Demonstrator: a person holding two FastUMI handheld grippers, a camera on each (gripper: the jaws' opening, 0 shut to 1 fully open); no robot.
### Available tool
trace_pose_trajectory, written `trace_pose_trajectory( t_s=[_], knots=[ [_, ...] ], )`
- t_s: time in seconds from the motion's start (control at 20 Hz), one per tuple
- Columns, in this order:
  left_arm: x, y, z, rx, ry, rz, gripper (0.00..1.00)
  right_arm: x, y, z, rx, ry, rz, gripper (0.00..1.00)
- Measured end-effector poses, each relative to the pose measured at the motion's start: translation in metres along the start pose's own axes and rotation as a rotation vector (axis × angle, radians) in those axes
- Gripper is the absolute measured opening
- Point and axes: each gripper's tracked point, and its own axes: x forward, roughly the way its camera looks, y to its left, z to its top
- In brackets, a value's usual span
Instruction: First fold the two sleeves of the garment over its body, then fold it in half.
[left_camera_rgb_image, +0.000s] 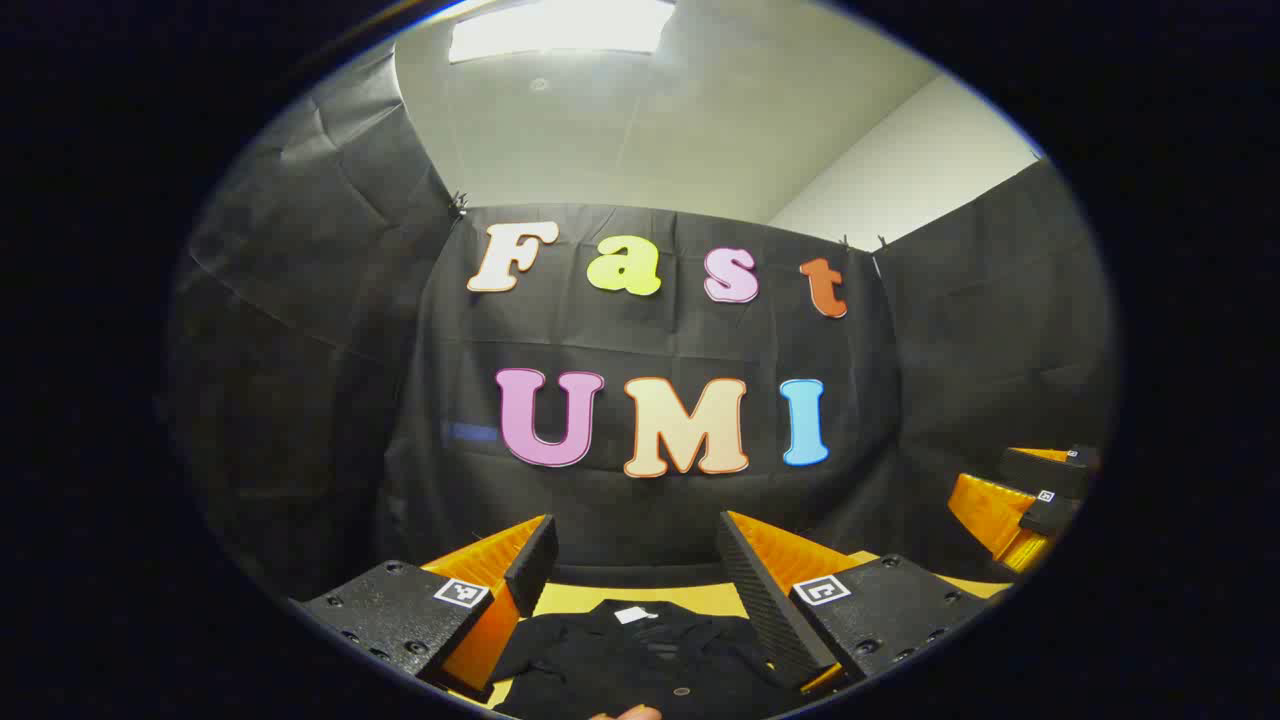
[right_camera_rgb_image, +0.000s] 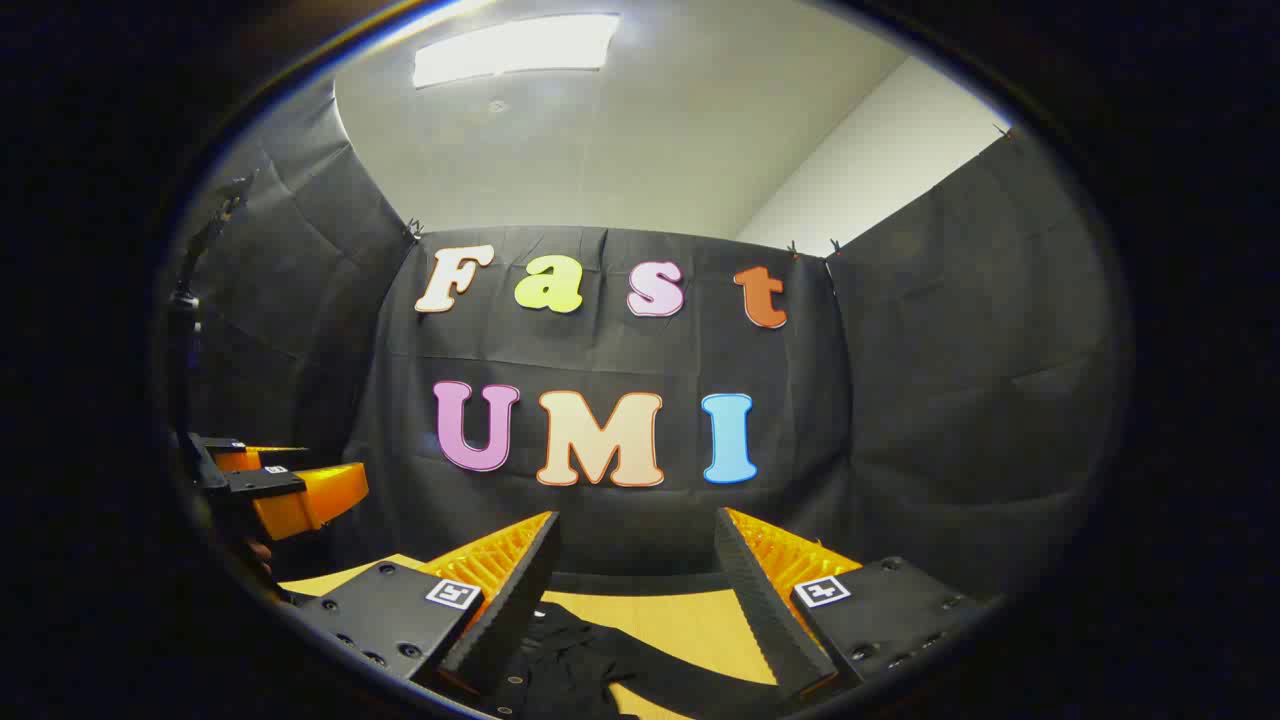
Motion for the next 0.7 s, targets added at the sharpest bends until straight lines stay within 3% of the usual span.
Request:
trace_pose_trajectory(
  t_s=[0.25, 0.7],
  knots=[
    [0.009, 0.017, -0.006, 0.038, 0.022, 0.035, 0.95, 0.008, 0.008, -0.002, 0.015, 0.01, 0.026, 0.96],
    [0.015, 0.014, -0.003, 0.033, 0.007, 0.014, 0.94, 0.012, 0.015, 0.002, 0.006, -0.009, 0.054, 0.98]
  ],
)
